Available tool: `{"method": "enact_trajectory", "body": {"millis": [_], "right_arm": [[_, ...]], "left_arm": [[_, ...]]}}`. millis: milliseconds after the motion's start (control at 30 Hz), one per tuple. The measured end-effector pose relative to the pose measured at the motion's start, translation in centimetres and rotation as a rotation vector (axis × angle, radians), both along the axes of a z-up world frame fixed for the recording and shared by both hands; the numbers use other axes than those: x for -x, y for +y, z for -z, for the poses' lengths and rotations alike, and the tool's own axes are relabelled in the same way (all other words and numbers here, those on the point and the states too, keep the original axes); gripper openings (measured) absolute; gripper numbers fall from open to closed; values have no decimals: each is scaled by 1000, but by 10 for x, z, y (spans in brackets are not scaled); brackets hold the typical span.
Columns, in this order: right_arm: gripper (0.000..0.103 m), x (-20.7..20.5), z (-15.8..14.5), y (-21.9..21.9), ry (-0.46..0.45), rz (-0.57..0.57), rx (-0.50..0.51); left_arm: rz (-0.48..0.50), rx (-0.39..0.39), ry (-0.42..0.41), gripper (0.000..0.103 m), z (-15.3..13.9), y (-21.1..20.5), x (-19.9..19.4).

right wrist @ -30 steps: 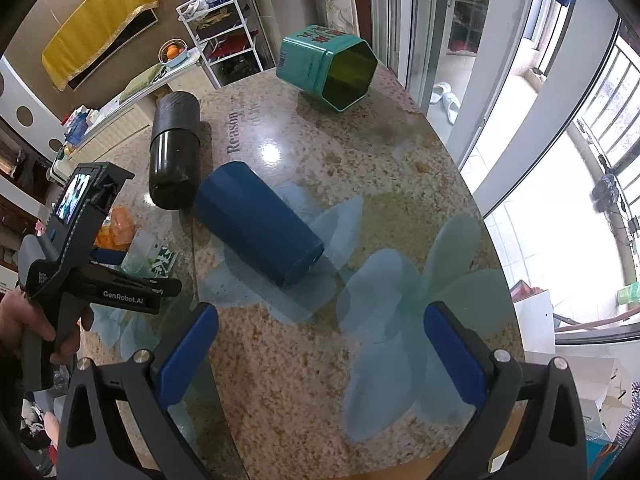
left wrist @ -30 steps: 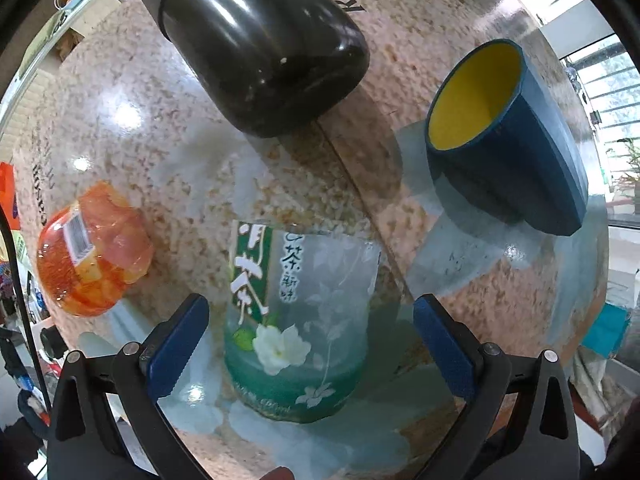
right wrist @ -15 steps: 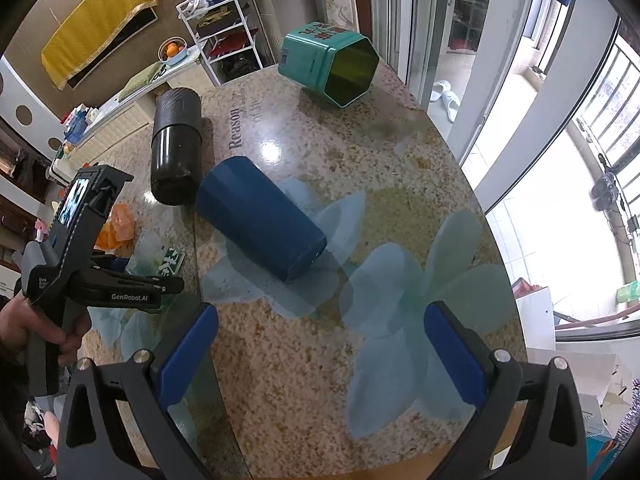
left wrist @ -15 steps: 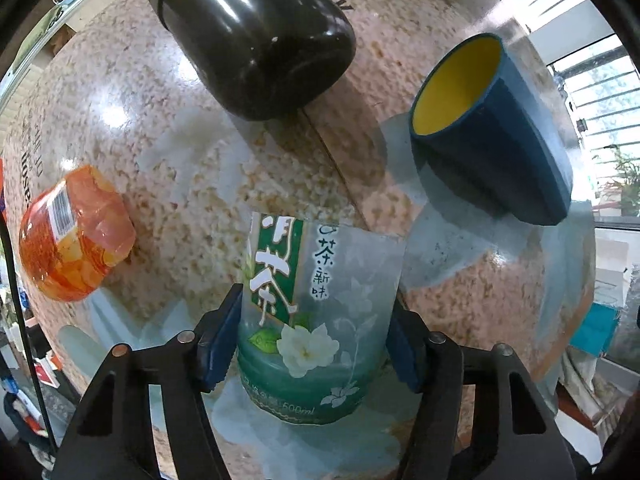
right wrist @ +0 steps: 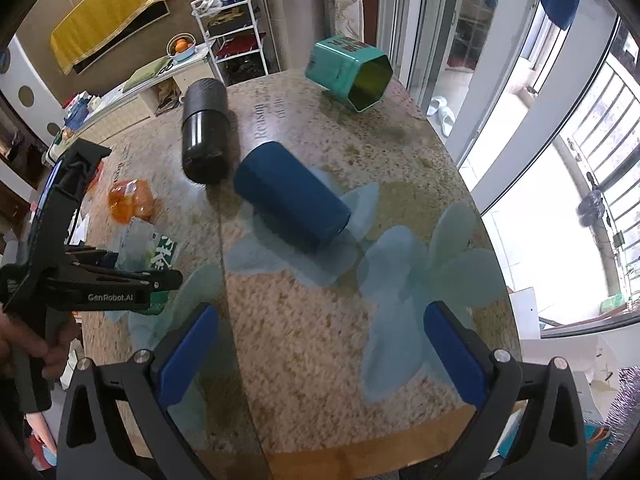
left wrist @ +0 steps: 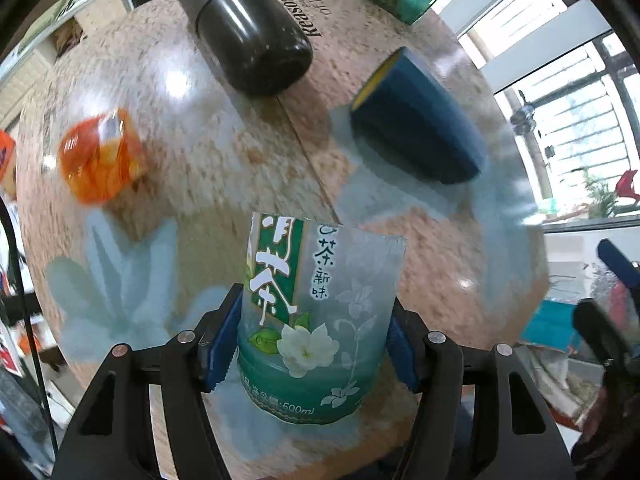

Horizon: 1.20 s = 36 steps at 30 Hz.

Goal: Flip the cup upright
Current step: 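Lift the clear cup with the left gripper and carry it across the table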

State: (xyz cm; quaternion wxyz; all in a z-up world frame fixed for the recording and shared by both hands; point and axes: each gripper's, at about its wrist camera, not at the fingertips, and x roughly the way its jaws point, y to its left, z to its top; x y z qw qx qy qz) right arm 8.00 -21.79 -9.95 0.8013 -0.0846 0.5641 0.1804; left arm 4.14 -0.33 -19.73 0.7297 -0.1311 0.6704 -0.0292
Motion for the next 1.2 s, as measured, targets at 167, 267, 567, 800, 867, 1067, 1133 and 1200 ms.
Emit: {"method": "enact_trajectory", "body": {"millis": [167,267,567,800,867,1067,1133,1200], "right_arm": [[103,14,-4,2,0,-9,24],[103,20,-7,1,4,-16,31],[103,24,4,-2,57,-71,19],[103,15,24,-2,89,-175,36],[103,9,32,-6,99,-194,41],[103,-5,45,-15,121,-231,55],[103,-8,46,-16,125,-243,56],[103,-11,46,-18,128,-249,56]], "left_arm": [[-62,61,12,68,-11,-11,24],[-103,50,20,68,-8,-17,30],[-206,37,70,68,15,-36,49],[-289,22,99,68,38,-56,47],[-310,17,102,68,42,-61,44],[-347,4,105,68,52,-77,35],[-357,-1,112,68,55,-80,33],[-371,-6,120,69,59,-82,31]]}}
